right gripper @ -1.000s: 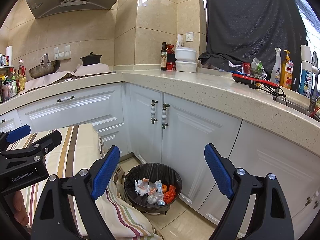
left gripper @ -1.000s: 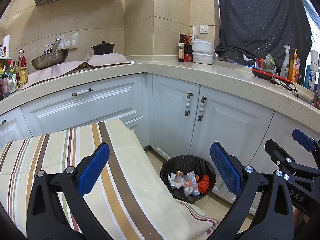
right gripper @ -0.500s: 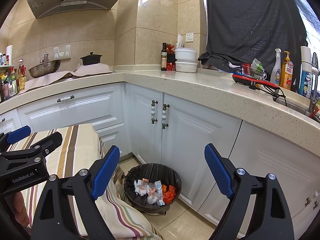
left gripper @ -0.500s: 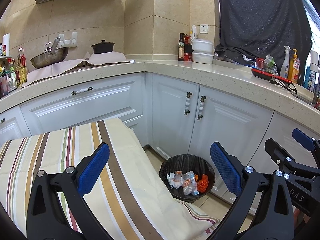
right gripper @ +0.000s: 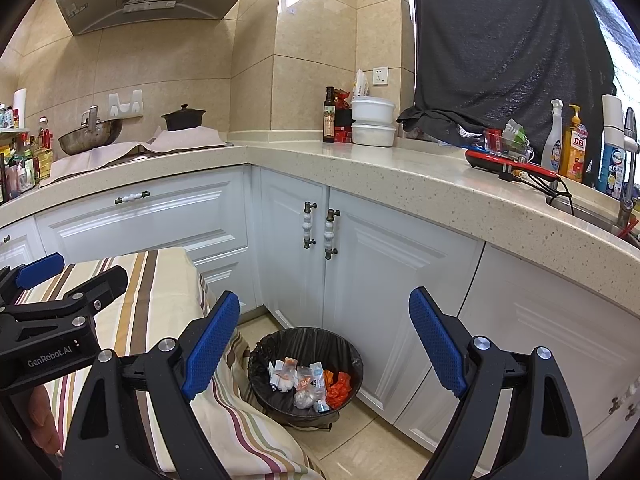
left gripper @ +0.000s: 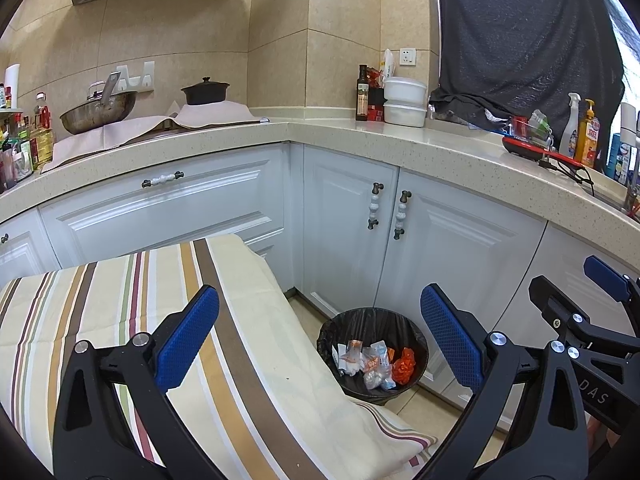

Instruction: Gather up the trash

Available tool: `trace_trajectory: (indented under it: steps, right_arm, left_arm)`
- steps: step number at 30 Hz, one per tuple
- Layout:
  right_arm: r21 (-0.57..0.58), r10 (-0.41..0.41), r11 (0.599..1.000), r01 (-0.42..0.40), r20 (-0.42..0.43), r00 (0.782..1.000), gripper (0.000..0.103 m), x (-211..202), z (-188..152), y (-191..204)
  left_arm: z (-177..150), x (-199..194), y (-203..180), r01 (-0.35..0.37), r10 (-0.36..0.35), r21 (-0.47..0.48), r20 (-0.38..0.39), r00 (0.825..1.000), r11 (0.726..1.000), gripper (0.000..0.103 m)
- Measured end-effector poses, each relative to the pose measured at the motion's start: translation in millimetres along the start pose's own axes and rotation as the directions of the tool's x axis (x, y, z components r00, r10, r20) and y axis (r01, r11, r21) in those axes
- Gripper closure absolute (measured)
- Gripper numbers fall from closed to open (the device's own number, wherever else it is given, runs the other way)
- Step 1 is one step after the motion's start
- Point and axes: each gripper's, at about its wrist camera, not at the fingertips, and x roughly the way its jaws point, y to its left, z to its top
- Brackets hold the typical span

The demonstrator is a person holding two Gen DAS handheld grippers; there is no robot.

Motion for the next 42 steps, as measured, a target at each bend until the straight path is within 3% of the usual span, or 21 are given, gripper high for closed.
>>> trace_trajectory:
  steps: [34, 42]
  right_arm:
    - [-0.006, 0.0, 1.0, 0.0, 0.004, 1.0, 0.019, -1.3, -0.3, -2.9]
    - [-0.011, 0.007, 1.0, -0.007, 0.003, 1.0, 0.019, -1.6, 0.2, -2.2]
  left_arm:
    - [2.0, -1.7, -6.3, 0.026, -0.026, 0.001, 0.02, 0.999, 1.0, 0.005]
    - [3.7, -3.5, -7.8, 0.0, -0.001, 0.012, 0.055, 0.998, 1.0, 0.005]
